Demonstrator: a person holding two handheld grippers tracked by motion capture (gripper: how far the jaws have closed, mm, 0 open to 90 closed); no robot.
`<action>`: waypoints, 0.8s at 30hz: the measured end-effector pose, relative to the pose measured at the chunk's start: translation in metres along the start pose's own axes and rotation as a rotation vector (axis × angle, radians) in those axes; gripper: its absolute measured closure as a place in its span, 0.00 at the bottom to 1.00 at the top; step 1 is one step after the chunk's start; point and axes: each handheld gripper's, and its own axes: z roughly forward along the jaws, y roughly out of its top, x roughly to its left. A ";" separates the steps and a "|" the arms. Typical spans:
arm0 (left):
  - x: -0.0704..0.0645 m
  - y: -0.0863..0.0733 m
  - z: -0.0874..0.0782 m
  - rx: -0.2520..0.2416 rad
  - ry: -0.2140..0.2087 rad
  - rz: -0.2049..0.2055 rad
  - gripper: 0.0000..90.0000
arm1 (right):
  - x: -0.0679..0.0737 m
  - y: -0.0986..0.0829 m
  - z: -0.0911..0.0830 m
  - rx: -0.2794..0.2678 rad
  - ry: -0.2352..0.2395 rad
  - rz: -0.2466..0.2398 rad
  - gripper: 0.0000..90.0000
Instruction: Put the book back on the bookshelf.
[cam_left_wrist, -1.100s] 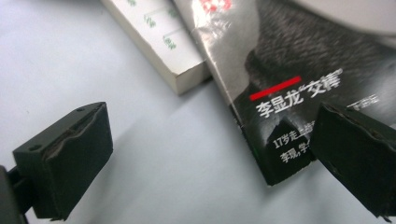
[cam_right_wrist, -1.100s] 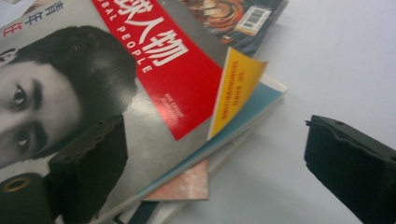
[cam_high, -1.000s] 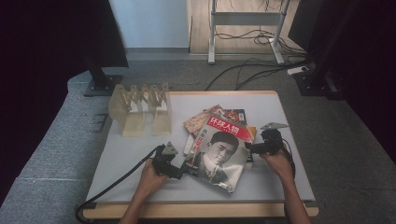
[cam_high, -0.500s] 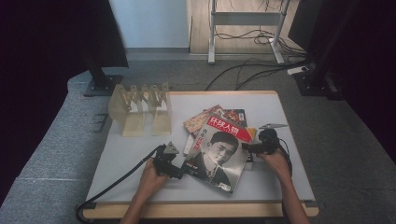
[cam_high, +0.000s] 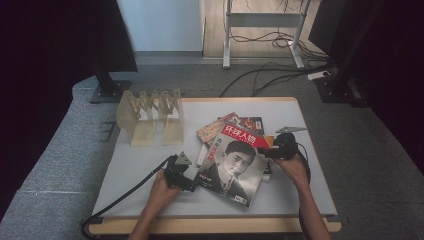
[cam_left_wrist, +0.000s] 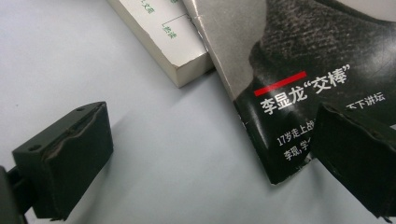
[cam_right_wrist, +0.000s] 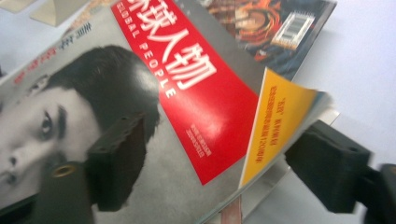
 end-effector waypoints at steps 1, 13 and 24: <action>0.000 0.000 0.000 0.000 0.000 0.000 0.00 | 0.000 0.002 -0.002 -0.006 0.000 -0.001 0.34; 0.000 0.000 0.000 0.001 -0.002 0.000 0.00 | 0.003 0.015 -0.012 0.031 -0.060 -0.025 0.83; -0.002 0.000 -0.001 0.001 -0.013 0.014 0.00 | 0.016 0.028 -0.029 -0.021 -0.025 -0.051 0.93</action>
